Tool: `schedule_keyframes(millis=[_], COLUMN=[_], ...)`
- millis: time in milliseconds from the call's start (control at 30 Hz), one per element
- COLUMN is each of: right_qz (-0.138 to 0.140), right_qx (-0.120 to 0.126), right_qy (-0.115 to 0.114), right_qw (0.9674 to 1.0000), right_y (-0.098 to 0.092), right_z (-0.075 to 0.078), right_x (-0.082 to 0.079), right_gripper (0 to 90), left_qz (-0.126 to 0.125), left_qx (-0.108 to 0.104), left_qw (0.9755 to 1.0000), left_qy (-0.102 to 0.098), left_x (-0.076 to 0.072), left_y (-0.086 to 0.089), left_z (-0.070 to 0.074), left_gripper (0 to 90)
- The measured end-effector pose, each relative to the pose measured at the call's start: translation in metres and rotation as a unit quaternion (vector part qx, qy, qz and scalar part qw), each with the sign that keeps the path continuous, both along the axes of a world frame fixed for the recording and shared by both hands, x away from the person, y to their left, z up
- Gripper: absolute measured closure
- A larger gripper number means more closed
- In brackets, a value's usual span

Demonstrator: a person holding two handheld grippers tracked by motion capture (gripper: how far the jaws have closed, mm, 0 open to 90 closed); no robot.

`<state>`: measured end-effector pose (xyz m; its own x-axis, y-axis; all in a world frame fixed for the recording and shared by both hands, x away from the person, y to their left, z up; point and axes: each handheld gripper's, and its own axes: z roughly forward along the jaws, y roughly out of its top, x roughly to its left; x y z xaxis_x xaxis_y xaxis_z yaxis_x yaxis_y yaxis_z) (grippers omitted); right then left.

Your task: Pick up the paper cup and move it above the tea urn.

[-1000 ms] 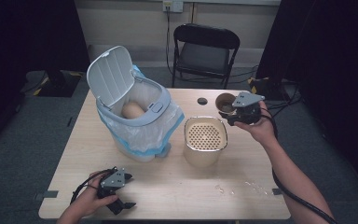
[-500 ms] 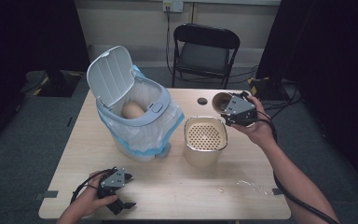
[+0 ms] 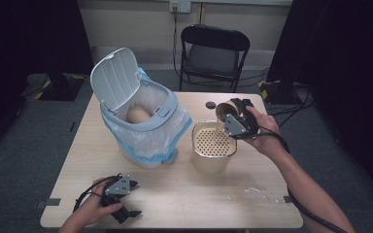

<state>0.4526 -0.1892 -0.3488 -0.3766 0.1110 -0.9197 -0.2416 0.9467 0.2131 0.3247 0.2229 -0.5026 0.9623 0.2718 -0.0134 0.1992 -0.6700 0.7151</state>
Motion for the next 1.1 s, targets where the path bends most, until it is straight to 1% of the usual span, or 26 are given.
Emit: schedule_keyframes(millis=[67, 133, 167, 200, 233, 267, 300, 333, 367, 400, 467, 500, 533, 567, 600, 633, 700, 733, 800, 833, 867, 967, 1000, 1033, 1067, 1100], right_qz=[0.000, -0.002, -0.002, -0.005, -0.005, -0.009, -0.009, -0.014, -0.018, -0.025, -0.021, -0.021, -0.014, -0.014, -0.017, -0.019, -0.019, -0.023, -0.029, -0.029, -0.028, -0.026, -0.023, -0.023, -0.024, -0.024], right_qx=[-0.009, -0.038, -0.038, -0.081, -0.081, -0.116, -0.123, -0.116, -0.121, -0.118, -0.116, -0.107, -0.065, -0.065, -0.028, -0.006, 0.026, 0.050, 0.092, 0.092, 0.105, 0.150, 0.158, 0.174, 0.195, 0.195], right_qy=[-0.007, -0.033, -0.033, -0.068, -0.068, -0.097, -0.106, -0.107, -0.115, -0.116, -0.114, -0.106, -0.066, -0.066, -0.031, -0.012, 0.018, 0.046, 0.097, 0.097, 0.111, 0.159, 0.171, 0.185, 0.204, 0.204], right_qw=[0.9999, 0.9987, 0.9987, 0.9944, 0.9944, 0.9885, 0.9867, 0.9874, 0.9857, 0.9859, 0.9865, 0.9883, 0.9956, 0.9956, 0.9990, 0.9997, 0.9993, 0.9974, 0.9906, 0.9906, 0.9879, 0.9754, 0.9723, 0.9669, 0.9590, 0.9590], right_y=[0.000, 0.001, 0.001, 0.001, 0.001, 0.000, 0.000, -0.001, -0.002, -0.003, -0.004, -0.005, -0.007, -0.007, -0.010, -0.011, -0.013, -0.014, -0.016, -0.016, -0.017, -0.018, -0.019, -0.019, -0.020, -0.020], right_z=[0.000, -0.001, -0.001, -0.004, -0.004, -0.007, -0.006, -0.007, -0.005, -0.004, -0.002, -0.001, 0.003, 0.003, 0.004, 0.005, 0.007, 0.008, 0.009, 0.009, 0.009, 0.009, 0.009, 0.008, 0.008, 0.008], right_x=[-0.001, -0.002, -0.002, -0.003, -0.003, -0.005, -0.005, -0.005, -0.005, -0.005, -0.004, -0.004, -0.002, -0.002, 0.000, 0.001, 0.002, 0.003, 0.005, 0.005, 0.006, 0.011, 0.012, 0.013, 0.014, 0.014], right_gripper=[30.2, 30.2, 30.2, 30.3, 30.3, 30.3, 30.4, 30.3, 30.3, 30.3, 30.3, 30.1, 29.9, 29.9, 29.8, 29.9, 29.7, 29.7, 29.6, 29.6, 29.6, 29.5, 29.5, 29.5, 29.4, 29.4], left_qz=[0.000, 0.000, 0.000, 0.000, 0.000, 0.000, -0.001, 0.000, 0.000, 0.000, -0.001, 0.000, 0.000, 0.000, -0.001, -0.002, -0.002, -0.001, -0.001, -0.001, -0.002, -0.001, -0.002, -0.001, -0.002, -0.002], left_qx=[0.000, 0.000, 0.000, 0.001, 0.001, 0.000, 0.001, 0.000, 0.000, 0.000, 0.001, 0.000, 0.000, 0.000, 0.001, 0.001, 0.001, 0.001, 0.001, 0.001, 0.001, 0.001, 0.001, 0.001, 0.001, 0.001], left_qw=[1.0000, 1.0000, 1.0000, 1.0000, 1.0000, 1.0000, 1.0000, 1.0000, 1.0000, 1.0000, 1.0000, 1.0000, 1.0000, 1.0000, 1.0000, 1.0000, 1.0000, 1.0000, 1.0000, 1.0000, 1.0000, 1.0000, 1.0000, 1.0000, 1.0000, 1.0000], left_qy=[0.000, 0.000, 0.000, 0.000, 0.000, 0.000, 0.001, 0.000, 0.000, 0.000, 0.001, 0.000, 0.000, 0.000, 0.001, 0.001, 0.001, 0.001, 0.001, 0.001, 0.001, 0.001, 0.001, 0.001, 0.001, 0.001], left_x=[0.000, 0.000, 0.000, 0.000, 0.000, 0.000, 0.000, 0.000, 0.000, 0.000, 0.000, 0.000, 0.000, 0.000, 0.000, 0.000, 0.000, 0.000, 0.000, 0.000, 0.000, 0.000, 0.000, 0.000, 0.000, 0.000], left_y=[0.000, 0.000, 0.000, 0.000, 0.000, 0.000, 0.000, 0.000, 0.000, 0.000, 0.000, 0.000, 0.000, 0.000, 0.000, 0.000, 0.000, 0.000, 0.000, 0.000, 0.000, 0.000, 0.000, 0.000, 0.000, 0.000], left_z=[0.000, 0.000, 0.000, 0.000, 0.000, 0.000, 0.000, 0.000, 0.000, 0.000, 0.000, 0.000, 0.000, 0.000, 0.000, 0.000, 0.000, 0.000, 0.000, 0.000, 0.000, 0.000, 0.000, 0.000, 0.000, 0.000], left_gripper=[0.0, 0.0, 0.0, 0.0, 0.0, 0.0, 0.0, 0.0, 0.0, 0.0, 0.0, 0.0, 0.0, 0.0, 0.0, 0.0, 0.0, 0.0, 0.0, 0.0, 0.0, 0.0, 0.0, 0.0, 0.0, 0.0])
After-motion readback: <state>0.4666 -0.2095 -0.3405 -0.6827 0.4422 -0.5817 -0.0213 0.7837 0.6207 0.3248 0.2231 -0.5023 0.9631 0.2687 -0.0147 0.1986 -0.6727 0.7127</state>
